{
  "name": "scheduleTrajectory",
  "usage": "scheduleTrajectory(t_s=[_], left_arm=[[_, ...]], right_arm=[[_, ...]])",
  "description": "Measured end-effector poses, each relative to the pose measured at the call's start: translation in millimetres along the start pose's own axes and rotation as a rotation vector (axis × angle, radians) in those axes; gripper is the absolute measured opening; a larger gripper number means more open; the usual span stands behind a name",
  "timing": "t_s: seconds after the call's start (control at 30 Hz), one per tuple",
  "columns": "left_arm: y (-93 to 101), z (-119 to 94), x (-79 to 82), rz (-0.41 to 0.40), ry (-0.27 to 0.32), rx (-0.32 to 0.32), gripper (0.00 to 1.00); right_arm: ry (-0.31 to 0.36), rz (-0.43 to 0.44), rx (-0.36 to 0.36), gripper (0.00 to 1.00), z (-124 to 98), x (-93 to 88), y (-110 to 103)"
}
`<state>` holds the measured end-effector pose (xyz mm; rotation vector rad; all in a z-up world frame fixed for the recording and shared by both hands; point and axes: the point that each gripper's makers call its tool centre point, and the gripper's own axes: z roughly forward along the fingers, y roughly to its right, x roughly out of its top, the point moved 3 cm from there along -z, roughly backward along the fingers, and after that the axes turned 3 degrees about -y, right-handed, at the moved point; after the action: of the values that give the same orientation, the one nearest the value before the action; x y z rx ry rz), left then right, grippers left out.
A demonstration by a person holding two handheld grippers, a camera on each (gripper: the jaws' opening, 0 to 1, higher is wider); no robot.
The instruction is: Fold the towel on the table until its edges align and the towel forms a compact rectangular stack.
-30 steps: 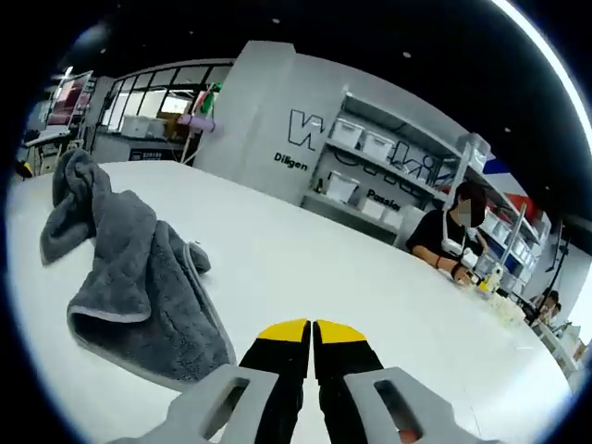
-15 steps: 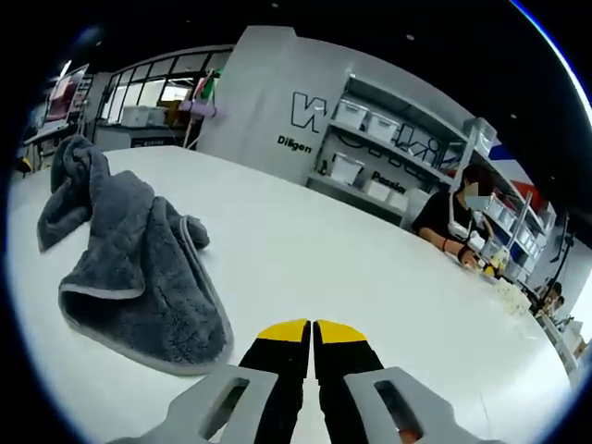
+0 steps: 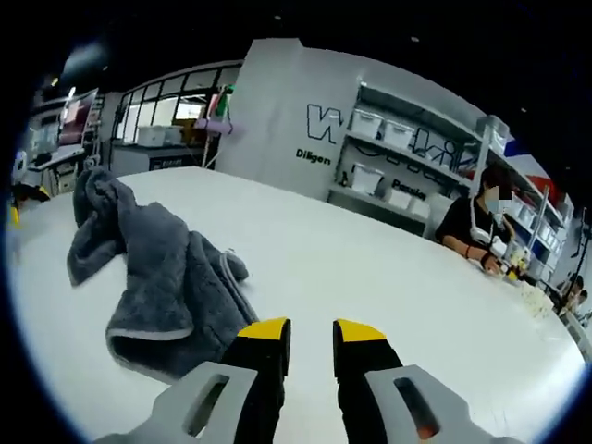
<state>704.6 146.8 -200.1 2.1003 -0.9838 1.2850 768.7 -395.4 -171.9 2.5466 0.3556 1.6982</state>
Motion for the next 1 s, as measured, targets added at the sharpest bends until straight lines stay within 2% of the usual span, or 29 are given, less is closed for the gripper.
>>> scheduleTrajectory(t_s=[0.1,0.2,0.33,0.47,0.73,0.93,1.0], left_arm=[[0.6,0.3,-0.1,0.000,0.000,-0.001,0.90],[1.2,0.6,-0.5,0.000,-0.001,-0.002,0.90],[1.6,0.8,-1.0,0.001,-0.002,-0.002,0.90],[1.6,0.9,-1.3,0.002,-0.004,-0.003,0.90],[4.2,2.0,-2.4,0.011,-0.012,-0.011,0.90],[5.5,2.7,-3.3,0.015,-0.016,-0.014,0.90],[5.6,2.9,-3.5,0.015,-0.019,-0.016,0.91]], right_arm=[[0.020,0.020,0.100,0.17,0.3,9.0,-22.8],[0.013,-0.035,0.153,0.17,1.6,13.6,-40.9],[0.006,-0.060,0.250,0.17,5.9,14.2,-65.8],[-0.012,-0.059,0.294,0.17,12.4,7.7,-76.7],[-0.029,0.005,0.381,0.17,25.5,-6.6,-94.5],[-0.069,-0.025,0.397,0.16,35.2,-20.5,-105.3],[-0.081,-0.047,0.388,0.10,36.8,-24.5,-105.8]])
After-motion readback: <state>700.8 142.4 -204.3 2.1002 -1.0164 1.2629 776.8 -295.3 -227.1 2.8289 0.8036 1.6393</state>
